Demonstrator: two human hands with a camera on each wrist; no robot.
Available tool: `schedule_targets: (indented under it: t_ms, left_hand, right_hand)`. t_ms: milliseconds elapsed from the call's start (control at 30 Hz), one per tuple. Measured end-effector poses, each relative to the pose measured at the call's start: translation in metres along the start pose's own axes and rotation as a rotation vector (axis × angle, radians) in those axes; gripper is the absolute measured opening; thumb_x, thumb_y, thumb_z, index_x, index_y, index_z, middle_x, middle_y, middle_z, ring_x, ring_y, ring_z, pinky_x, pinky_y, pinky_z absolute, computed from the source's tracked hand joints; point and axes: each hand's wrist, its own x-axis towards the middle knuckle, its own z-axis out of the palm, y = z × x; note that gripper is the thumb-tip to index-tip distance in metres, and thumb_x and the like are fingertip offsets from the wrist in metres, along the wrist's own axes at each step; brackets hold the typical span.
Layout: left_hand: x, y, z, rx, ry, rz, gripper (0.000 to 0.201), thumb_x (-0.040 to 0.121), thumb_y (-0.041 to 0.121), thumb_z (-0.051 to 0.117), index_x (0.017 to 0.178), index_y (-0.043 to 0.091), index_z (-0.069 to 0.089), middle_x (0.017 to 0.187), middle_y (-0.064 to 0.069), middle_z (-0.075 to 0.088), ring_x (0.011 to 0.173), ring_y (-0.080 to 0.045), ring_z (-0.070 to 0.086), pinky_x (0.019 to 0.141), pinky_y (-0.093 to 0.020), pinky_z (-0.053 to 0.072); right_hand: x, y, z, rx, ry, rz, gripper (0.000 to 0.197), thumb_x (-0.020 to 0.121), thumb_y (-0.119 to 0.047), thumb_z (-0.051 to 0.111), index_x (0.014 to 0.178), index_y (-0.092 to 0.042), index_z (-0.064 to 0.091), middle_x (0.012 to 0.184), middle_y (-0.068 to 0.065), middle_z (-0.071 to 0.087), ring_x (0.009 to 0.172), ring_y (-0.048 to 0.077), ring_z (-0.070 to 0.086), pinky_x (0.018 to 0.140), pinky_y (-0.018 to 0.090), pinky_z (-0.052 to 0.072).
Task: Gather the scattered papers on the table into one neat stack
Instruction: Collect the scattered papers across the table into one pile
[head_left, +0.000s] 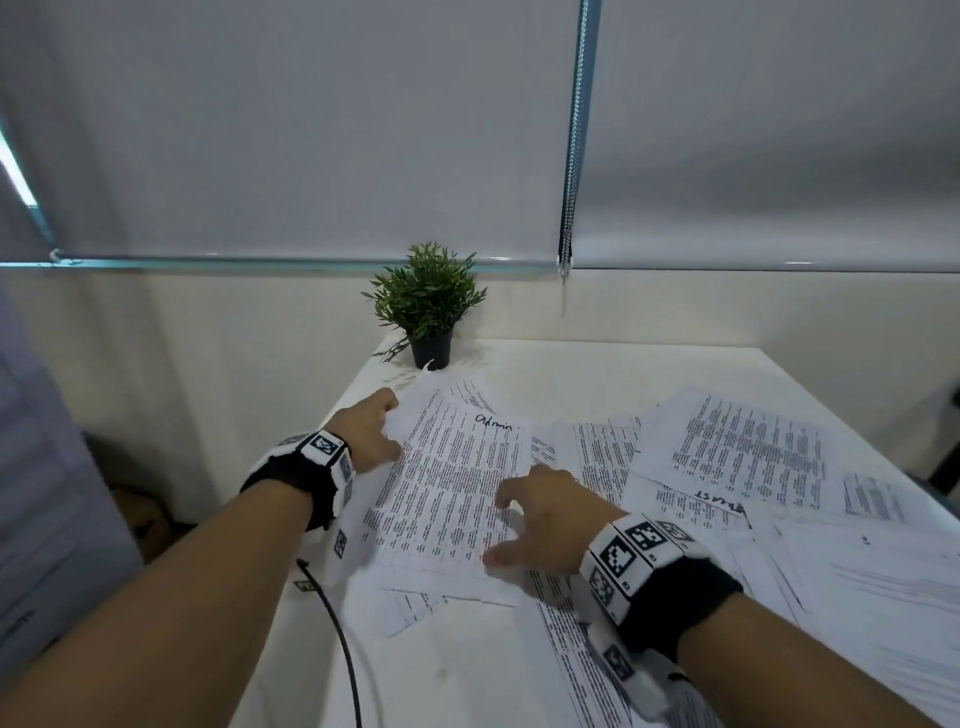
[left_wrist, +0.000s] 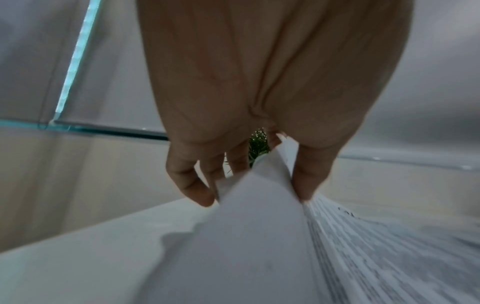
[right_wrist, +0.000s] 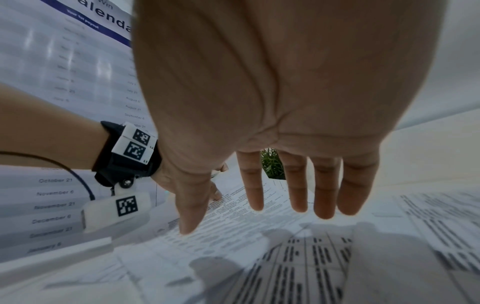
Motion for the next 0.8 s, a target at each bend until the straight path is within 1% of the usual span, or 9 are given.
schedule_targets:
  t_ms: [100, 167, 233, 367, 500, 567, 633, 700, 800]
  left_hand:
    - [-0.009, -0.002, 0.005, -0.046, 0.132, -0.009, 0.038, 0.092, 0.035, 0.067, 0.127, 0.022, 0.059, 0.133, -0.01, 0.061, 0.123, -0.031, 0.057, 0.098, -0.031, 0.041]
    - [-0.014, 0.003, 0.007, -0.079, 0.227, -0.028, 0.025, 0.09, 0.043, 0.061, 0.109, 0.027, 0.064, 0.114, -0.006, 0.064, 0.118, -0.034, 0.058, 0.1, -0.041, 0.042]
    - [-0.022, 0.01, 0.005, -0.098, 0.334, -0.021, 0.024, 0.093, 0.041, 0.058, 0.107, 0.023, 0.066, 0.11, -0.001, 0.062, 0.115, -0.033, 0.057, 0.099, -0.046, 0.039]
    - [-0.037, 0.029, -0.012, -0.315, 0.558, 0.188, 0.018, 0.099, 0.024, 0.058, 0.105, 0.008, 0.064, 0.089, -0.007, 0.066, 0.083, -0.029, 0.064, 0.076, -0.028, 0.042]
    - [-0.064, 0.059, -0.048, -0.465, 0.789, 0.3, 0.006, 0.099, 0.016, 0.059, 0.105, 0.016, 0.059, 0.086, -0.008, 0.072, 0.06, -0.018, 0.063, 0.067, -0.026, 0.053]
    - [-0.085, 0.073, -0.072, -0.52, 0.911, 0.39, 0.014, 0.097, 0.015, 0.063, 0.11, 0.017, 0.06, 0.087, -0.006, 0.073, 0.065, -0.021, 0.069, 0.07, -0.03, 0.059]
    - [-0.109, 0.087, -0.099, -0.511, 0.996, 0.499, 0.02, 0.094, 0.015, 0.067, 0.113, 0.017, 0.06, 0.091, -0.007, 0.074, 0.075, -0.028, 0.072, 0.073, -0.039, 0.063]
    - [-0.135, 0.104, -0.123, -0.495, 1.032, 0.603, 0.02, 0.092, 0.014, 0.068, 0.111, 0.014, 0.063, 0.09, -0.008, 0.074, 0.074, -0.033, 0.07, 0.068, -0.044, 0.061]
    - [-0.178, 0.133, -0.149, -0.501, 1.01, 0.758, 0.013, 0.092, 0.012, 0.069, 0.105, 0.011, 0.065, 0.087, -0.005, 0.071, 0.074, -0.025, 0.068, 0.062, -0.038, 0.058]
  right_hand:
    - [-0.013, 0.0, 0.002, 0.003, 0.017, -0.015, 0.071, 0.081, -0.059, 0.074, 0.141, -0.031, 0.052, 0.135, 0.003, 0.05, 0.127, 0.026, 0.049, 0.104, 0.045, 0.048]
    - [-0.019, 0.004, 0.002, 0.028, 0.033, -0.018, 0.072, 0.083, -0.06, 0.073, 0.144, -0.032, 0.048, 0.138, 0.003, 0.049, 0.129, 0.026, 0.048, 0.106, 0.046, 0.047]
    - [-0.025, 0.009, 0.0, 0.055, 0.063, -0.024, 0.071, 0.085, -0.06, 0.071, 0.145, -0.032, 0.046, 0.14, 0.002, 0.049, 0.13, 0.025, 0.048, 0.107, 0.044, 0.045]
    - [-0.036, 0.017, -0.008, 0.165, 0.176, -0.021, 0.065, 0.087, -0.06, 0.069, 0.141, -0.031, 0.049, 0.136, 0.0, 0.052, 0.122, 0.02, 0.054, 0.105, 0.039, 0.046]
    - [-0.052, 0.022, -0.024, 0.341, 0.355, -0.043, 0.059, 0.088, -0.056, 0.071, 0.136, -0.028, 0.053, 0.121, -0.001, 0.059, 0.104, 0.013, 0.059, 0.094, 0.033, 0.051]
    - [-0.064, 0.022, -0.037, 0.434, 0.459, -0.057, 0.06, 0.087, -0.054, 0.072, 0.137, -0.028, 0.052, 0.117, -0.002, 0.06, 0.102, 0.012, 0.06, 0.091, 0.031, 0.051]
    - [-0.076, 0.021, -0.052, 0.511, 0.559, -0.068, 0.067, 0.086, -0.054, 0.073, 0.142, -0.029, 0.048, 0.125, 0.0, 0.058, 0.109, 0.015, 0.059, 0.096, 0.036, 0.052]
    - [-0.092, 0.02, -0.068, 0.588, 0.659, -0.076, 0.077, 0.084, -0.054, 0.075, 0.149, -0.029, 0.042, 0.135, 0.002, 0.053, 0.118, 0.018, 0.056, 0.101, 0.04, 0.051]
    - [-0.121, 0.018, -0.095, 0.693, 0.805, -0.106, 0.095, 0.079, -0.057, 0.079, 0.156, -0.028, 0.031, 0.148, 0.004, 0.045, 0.126, 0.02, 0.053, 0.104, 0.04, 0.048]
